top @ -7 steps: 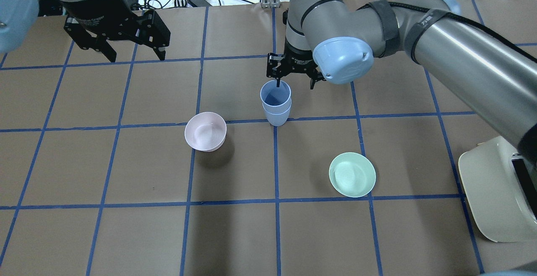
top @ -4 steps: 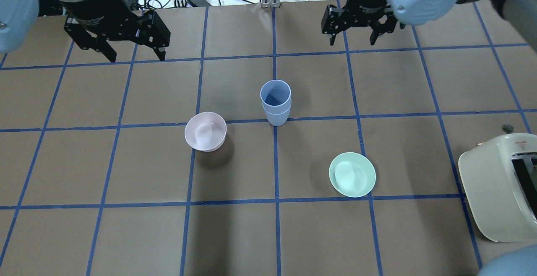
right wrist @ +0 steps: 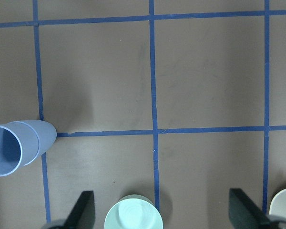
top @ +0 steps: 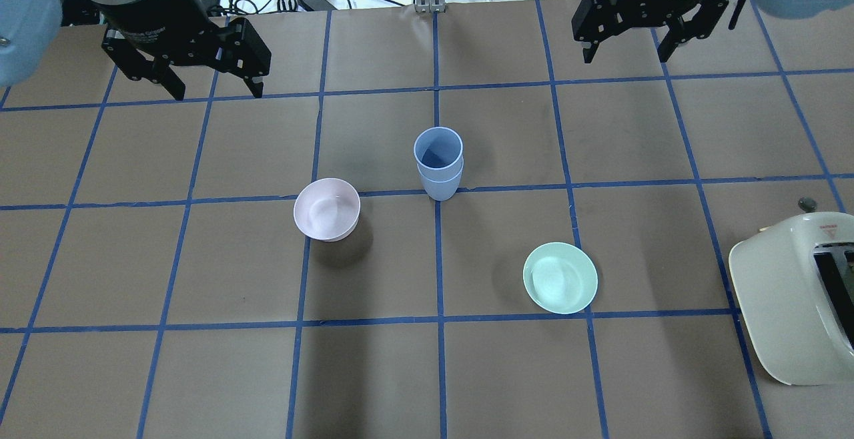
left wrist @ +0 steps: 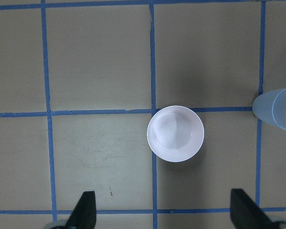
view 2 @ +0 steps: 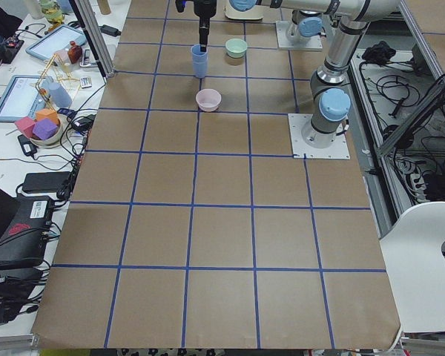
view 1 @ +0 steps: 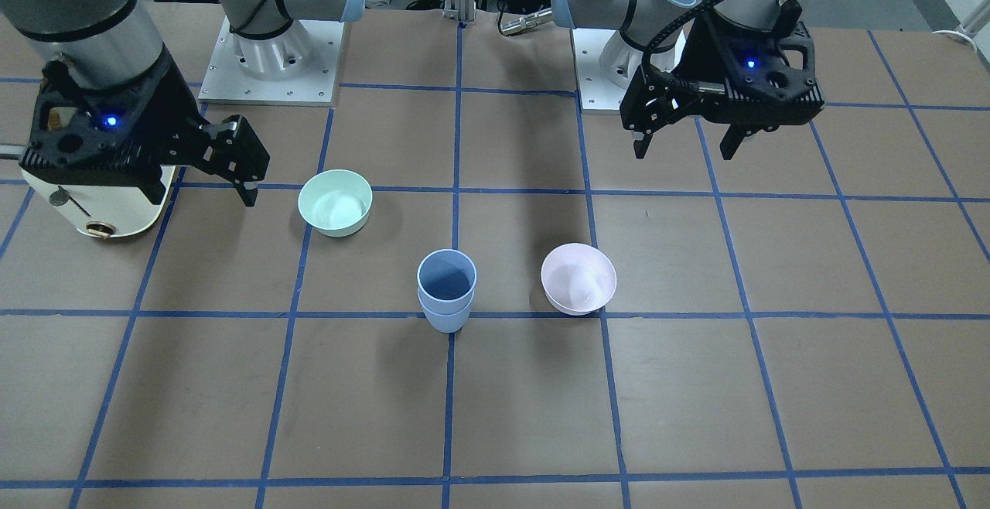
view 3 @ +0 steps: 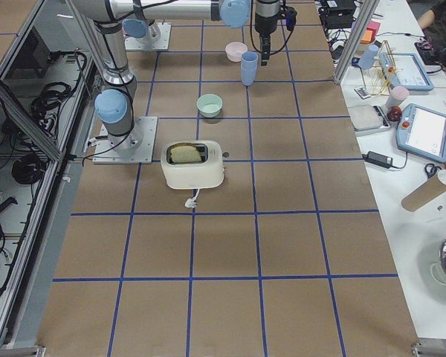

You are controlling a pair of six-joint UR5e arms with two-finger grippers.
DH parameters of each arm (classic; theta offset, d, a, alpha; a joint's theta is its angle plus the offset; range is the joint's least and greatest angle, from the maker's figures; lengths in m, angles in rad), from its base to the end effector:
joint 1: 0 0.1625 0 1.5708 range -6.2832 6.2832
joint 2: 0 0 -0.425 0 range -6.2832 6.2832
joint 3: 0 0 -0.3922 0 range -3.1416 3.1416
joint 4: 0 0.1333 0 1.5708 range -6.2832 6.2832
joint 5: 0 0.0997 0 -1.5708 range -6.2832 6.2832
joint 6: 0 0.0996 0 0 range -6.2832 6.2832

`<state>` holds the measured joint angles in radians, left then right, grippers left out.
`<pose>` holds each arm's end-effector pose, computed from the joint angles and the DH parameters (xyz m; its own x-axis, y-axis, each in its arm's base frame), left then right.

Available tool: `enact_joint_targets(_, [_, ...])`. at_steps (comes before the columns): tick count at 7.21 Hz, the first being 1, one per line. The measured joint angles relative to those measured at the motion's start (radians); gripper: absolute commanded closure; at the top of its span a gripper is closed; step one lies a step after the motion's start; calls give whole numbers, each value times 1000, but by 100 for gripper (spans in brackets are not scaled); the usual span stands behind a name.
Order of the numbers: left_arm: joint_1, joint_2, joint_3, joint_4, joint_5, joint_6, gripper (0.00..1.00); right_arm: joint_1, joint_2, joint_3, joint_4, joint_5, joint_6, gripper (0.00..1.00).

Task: Stack blue cups with both arms

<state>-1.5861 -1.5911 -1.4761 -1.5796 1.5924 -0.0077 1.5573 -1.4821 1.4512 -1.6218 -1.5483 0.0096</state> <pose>-0.1389 -0.5037 0.5237 -0.9998 0.0062 -0.0211 0.0076 0.9978 -0.0657 0.1283 -0.5390 0.5069 -0.9995 0.0212 -0.0232 0.0231 0.9964 -0.0816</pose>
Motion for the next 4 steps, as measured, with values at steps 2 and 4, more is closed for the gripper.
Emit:
enact_joint_targets(2, [0, -1, 0, 1, 0, 0, 0, 0, -28, 16, 14, -4, -4, 0])
enact_joint_targets(4, [0, -1, 2, 1, -1, 1, 0, -1, -34, 19, 25, -28, -4, 0])
